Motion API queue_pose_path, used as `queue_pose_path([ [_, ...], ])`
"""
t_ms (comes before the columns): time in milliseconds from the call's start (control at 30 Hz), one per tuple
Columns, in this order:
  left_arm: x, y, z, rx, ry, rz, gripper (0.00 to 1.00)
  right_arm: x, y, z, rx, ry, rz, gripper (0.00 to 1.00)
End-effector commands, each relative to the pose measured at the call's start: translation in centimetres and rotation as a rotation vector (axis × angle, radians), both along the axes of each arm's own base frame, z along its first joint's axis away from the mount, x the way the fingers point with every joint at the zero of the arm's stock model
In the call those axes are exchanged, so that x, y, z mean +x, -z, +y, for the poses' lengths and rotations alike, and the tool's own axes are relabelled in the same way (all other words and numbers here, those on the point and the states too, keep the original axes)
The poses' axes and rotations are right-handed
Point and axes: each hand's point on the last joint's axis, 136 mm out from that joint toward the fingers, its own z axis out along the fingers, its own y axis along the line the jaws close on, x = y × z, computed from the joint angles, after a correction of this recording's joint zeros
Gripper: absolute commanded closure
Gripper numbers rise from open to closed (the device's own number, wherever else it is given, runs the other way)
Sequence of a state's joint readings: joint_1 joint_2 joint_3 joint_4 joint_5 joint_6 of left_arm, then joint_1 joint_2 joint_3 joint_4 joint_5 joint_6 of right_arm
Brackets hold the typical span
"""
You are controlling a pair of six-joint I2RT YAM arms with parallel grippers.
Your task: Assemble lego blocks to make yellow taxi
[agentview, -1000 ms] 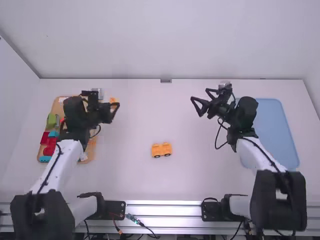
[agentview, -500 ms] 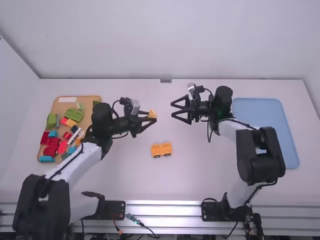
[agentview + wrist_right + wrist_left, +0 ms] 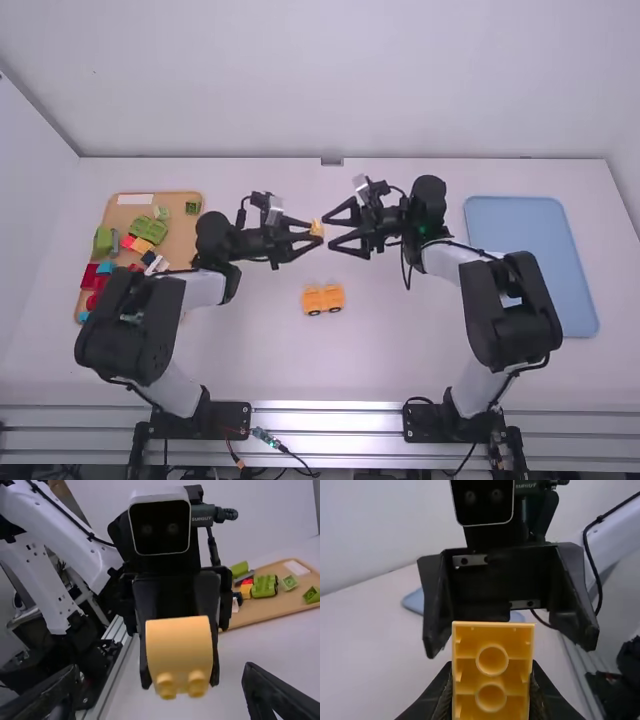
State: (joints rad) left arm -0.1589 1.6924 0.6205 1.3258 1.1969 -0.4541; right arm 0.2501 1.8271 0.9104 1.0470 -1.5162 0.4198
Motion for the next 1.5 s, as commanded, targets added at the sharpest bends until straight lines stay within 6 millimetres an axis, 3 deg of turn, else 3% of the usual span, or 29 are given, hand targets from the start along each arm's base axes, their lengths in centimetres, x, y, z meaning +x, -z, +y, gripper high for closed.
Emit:
queue_pose_path([
  [0,-1.2,0.3,-0.8,-0.014,0.067,0.089,0.98,0.5,-0.5,0.3,0.007,0.002,-0.027,0.18],
  [500,-1.3,0.4,-1.4,-0.005,0.081,0.079,0.98,0.2,-0.5,1.8,0.011,0.011,-0.038,0.52],
  [833,-0.9,0.3,-1.3,-0.008,0.056,0.069,0.98,0.5,-0.4,1.2,0.009,0.018,-0.032,0.68],
  [1100,-0.9,0.4,-1.3,-0.005,0.055,0.053,0.96,0.3,-0.4,1.5,0.008,0.011,-0.027,0.9],
  [1167,-0.9,0.4,-1.3,-0.005,0.054,0.053,0.75,0.5,-0.4,1.3,0.008,0.017,-0.029,0.93],
  [1267,-0.9,0.5,-1.3,-0.003,0.054,0.066,0.01,0.8,-0.5,0.8,0.011,0.031,-0.041,1.0],
  [1467,-0.5,1.7,-0.7,0.01,0.042,0.154,0.01,1.8,-1.2,-0.5,0.026,0.071,-0.091,1.0],
])
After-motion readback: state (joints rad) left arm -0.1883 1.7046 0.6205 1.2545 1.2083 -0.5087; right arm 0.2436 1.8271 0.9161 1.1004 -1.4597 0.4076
